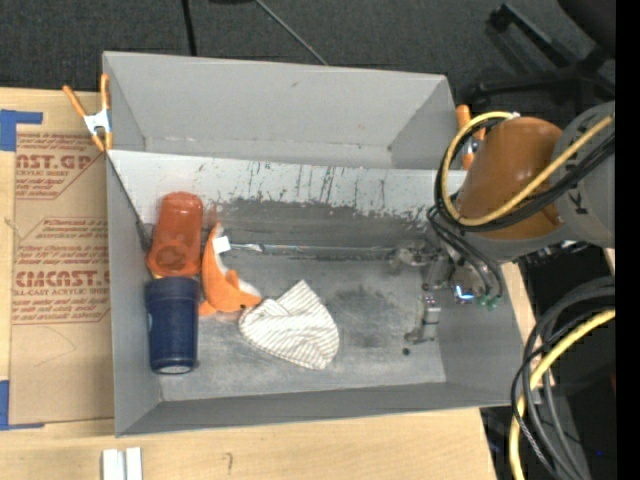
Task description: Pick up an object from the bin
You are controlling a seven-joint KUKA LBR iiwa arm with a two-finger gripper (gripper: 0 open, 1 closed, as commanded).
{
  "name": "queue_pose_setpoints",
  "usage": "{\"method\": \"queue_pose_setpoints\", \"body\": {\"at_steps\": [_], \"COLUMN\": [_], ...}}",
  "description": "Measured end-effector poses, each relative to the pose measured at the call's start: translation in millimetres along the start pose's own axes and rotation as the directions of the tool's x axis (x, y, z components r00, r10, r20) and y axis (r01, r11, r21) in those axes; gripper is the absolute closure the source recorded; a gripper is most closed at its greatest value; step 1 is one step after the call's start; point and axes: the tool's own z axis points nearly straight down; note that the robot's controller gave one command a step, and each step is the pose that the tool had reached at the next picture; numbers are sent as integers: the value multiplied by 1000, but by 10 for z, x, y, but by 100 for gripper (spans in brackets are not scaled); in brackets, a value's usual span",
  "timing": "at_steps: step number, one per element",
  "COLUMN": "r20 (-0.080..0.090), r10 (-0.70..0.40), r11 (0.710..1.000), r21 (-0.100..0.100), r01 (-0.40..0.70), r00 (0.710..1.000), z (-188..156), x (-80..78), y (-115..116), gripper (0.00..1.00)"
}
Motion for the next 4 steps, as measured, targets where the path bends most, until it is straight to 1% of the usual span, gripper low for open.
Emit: {"method": "queue_pose_setpoints", "body": {"at_steps": [1,2,3,4], "r20": [7,6,6,6], "r10": [-1,-141,-140,-140], "r11": [1000,990,990,990], "r21": [1,0,1,1], "r01": [1,141,140,140], "r00": [1000,990,990,990], "z": [-39,731,731,731], "x": [-20,-41,-41,-41], "y": [1,684,678,677], "gripper": [0,100,0,0]}}
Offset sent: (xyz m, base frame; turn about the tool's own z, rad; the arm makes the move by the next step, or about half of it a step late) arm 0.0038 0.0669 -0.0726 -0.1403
